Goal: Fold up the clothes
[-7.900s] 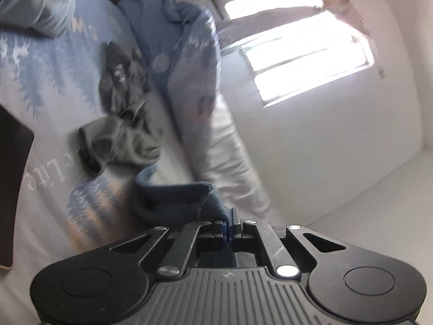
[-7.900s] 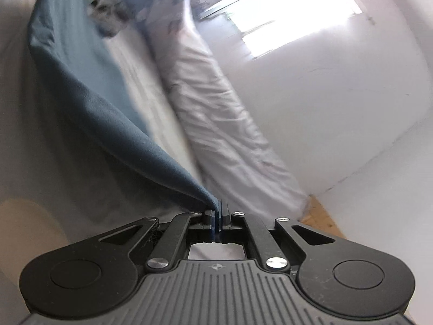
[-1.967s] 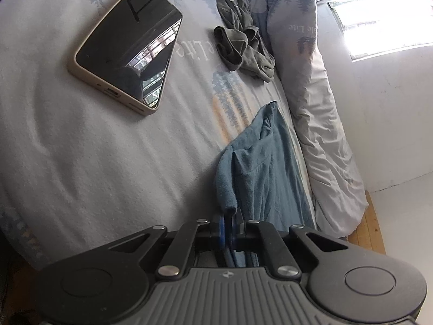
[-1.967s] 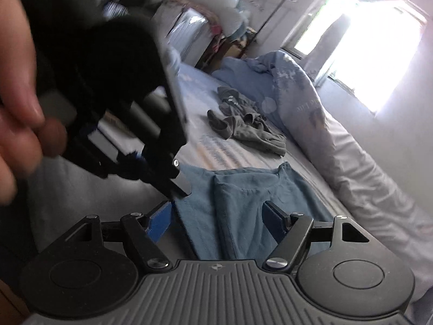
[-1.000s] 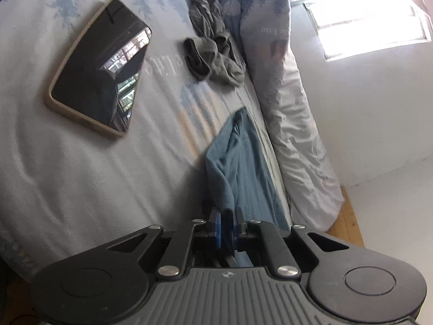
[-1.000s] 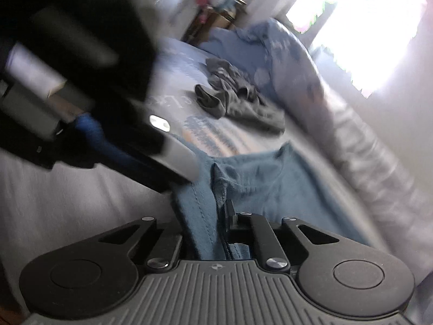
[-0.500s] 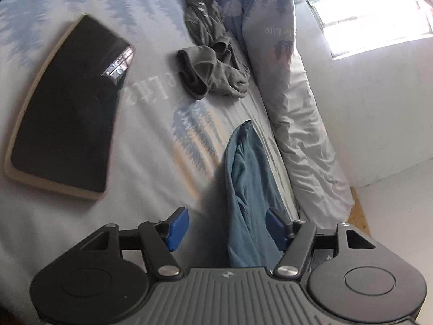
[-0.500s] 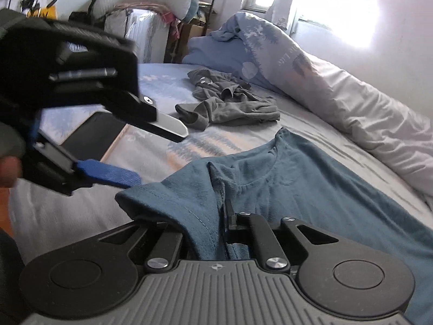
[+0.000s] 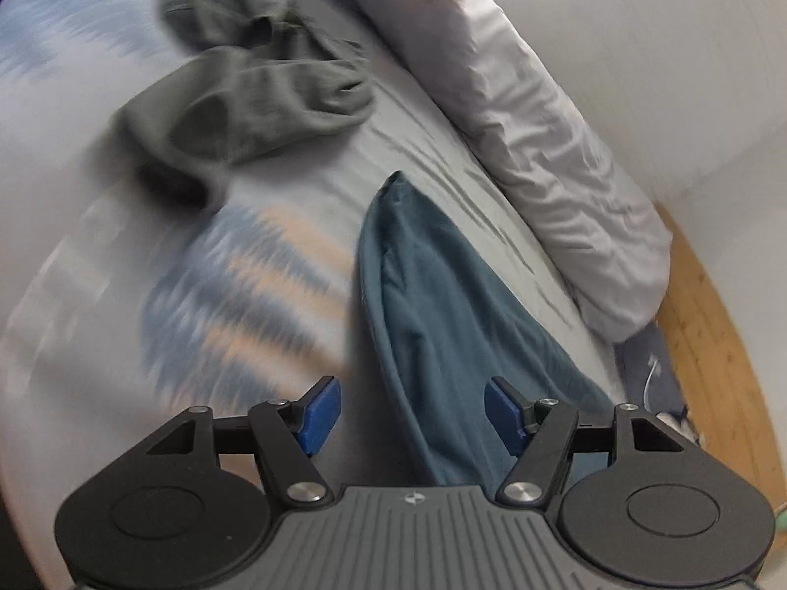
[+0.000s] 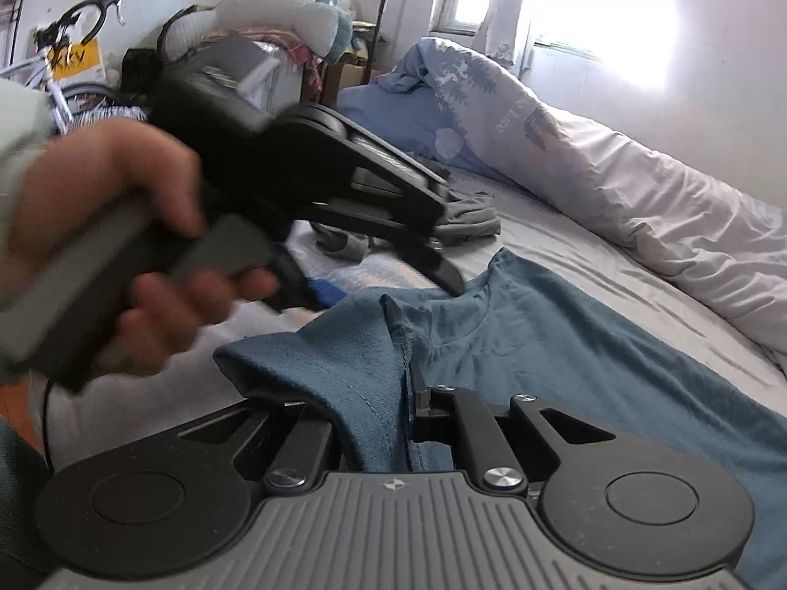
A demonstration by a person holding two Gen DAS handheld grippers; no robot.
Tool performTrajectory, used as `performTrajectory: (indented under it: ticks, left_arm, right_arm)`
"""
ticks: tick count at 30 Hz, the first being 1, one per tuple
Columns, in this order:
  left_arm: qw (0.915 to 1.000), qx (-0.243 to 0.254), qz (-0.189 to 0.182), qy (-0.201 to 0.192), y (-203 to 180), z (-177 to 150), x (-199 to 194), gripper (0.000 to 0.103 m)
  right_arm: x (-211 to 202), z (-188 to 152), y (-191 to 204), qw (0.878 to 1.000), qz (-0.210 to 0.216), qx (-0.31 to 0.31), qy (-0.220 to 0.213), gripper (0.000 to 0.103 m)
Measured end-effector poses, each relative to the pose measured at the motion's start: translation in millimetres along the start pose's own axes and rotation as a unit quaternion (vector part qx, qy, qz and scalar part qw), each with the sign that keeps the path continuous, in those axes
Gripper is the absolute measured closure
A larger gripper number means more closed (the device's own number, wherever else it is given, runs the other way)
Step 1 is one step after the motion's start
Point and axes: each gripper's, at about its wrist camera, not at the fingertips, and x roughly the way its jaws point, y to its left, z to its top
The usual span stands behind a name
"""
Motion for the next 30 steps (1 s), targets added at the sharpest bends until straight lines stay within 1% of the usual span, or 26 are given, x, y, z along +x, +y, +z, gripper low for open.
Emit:
performTrajectory:
  ticks: [2, 4, 5, 6, 8, 10, 13, 15, 16, 17, 18, 19, 22, 23, 26, 28, 30]
  left_arm:
    - [0.9995, 0.027, 0.014, 0.002, -4, 14, 11, 0.041]
    - [0.9987, 0.045, 0.020, 0.015, -6, 23, 25, 0.042]
    - [0.9983, 0.048, 0.024, 0.024, -5, 27, 32, 0.042]
    - [0.9983, 0.049, 0.020, 0.027, -5, 30, 37, 0.042]
    - [0.9986, 0.046, 0.004, 0.023, -5, 35, 43, 0.042]
    - [0.9987, 0.045, -0.004, 0.024, -6, 43, 52, 0.042]
    - [0.9983, 0.053, 0.009, 0.023, -9, 59, 68, 0.042]
    - [0.9978, 0.061, 0.023, 0.015, -12, 70, 76, 0.044]
    - [0.9975, 0.063, 0.030, 0.014, -12, 75, 82, 0.047]
    - [0.9971, 0.065, 0.036, 0.012, -12, 79, 87, 0.053]
    - [0.9969, 0.067, 0.041, 0.011, -12, 83, 91, 0.056]
    - [0.9966, 0.068, 0.045, 0.010, -12, 86, 96, 0.058]
    - [0.9953, 0.080, 0.055, 0.007, -14, 92, 105, 0.075]
    - [0.9947, 0.085, 0.058, 0.006, -14, 93, 106, 0.084]
    - [0.9929, 0.104, 0.059, 0.005, -18, 92, 110, 0.097]
    - [0.9906, 0.120, 0.066, -0.003, -25, 89, 110, 0.099]
    - [0.9912, 0.117, 0.061, -0.016, -32, 87, 104, 0.100]
  right_arm:
    - [-2, 0, -4, 1.000, 0.003, 0.002, -0.003, 0.097]
    - [-5, 0, -8, 1.000, 0.007, -0.001, -0.008, 0.097]
    - [-7, 0, -11, 1.000, 0.008, 0.001, -0.009, 0.097]
    - [-8, -1, -14, 1.000, 0.009, 0.002, -0.010, 0.097]
    - [-12, -1, -20, 1.000, 0.011, 0.008, -0.013, 0.097]
    - [-15, -1, -26, 1.000, 0.016, 0.021, -0.014, 0.097]
    - [-19, -3, -32, 0.999, 0.026, 0.035, -0.019, 0.097]
    - [-20, -5, -30, 0.999, 0.032, 0.030, -0.025, 0.097]
    - [-19, -6, -28, 0.999, 0.034, 0.027, -0.023, 0.097]
    - [-18, -7, -26, 0.999, 0.036, 0.024, -0.022, 0.097]
    - [-17, -8, -24, 0.999, 0.038, 0.022, -0.020, 0.097]
    - [-17, -9, -22, 0.999, 0.039, 0.019, -0.019, 0.097]
    - [-19, -9, -22, 0.999, 0.040, 0.013, -0.023, 0.097]
    - [-21, -9, -24, 0.999, 0.040, 0.017, -0.024, 0.097]
    - [-25, -11, -30, 0.999, 0.027, 0.016, -0.026, 0.097]
    - [-28, -13, -33, 0.999, 0.021, 0.019, -0.026, 0.097]
    - [-33, -14, -37, 0.999, 0.014, 0.022, -0.027, 0.097]
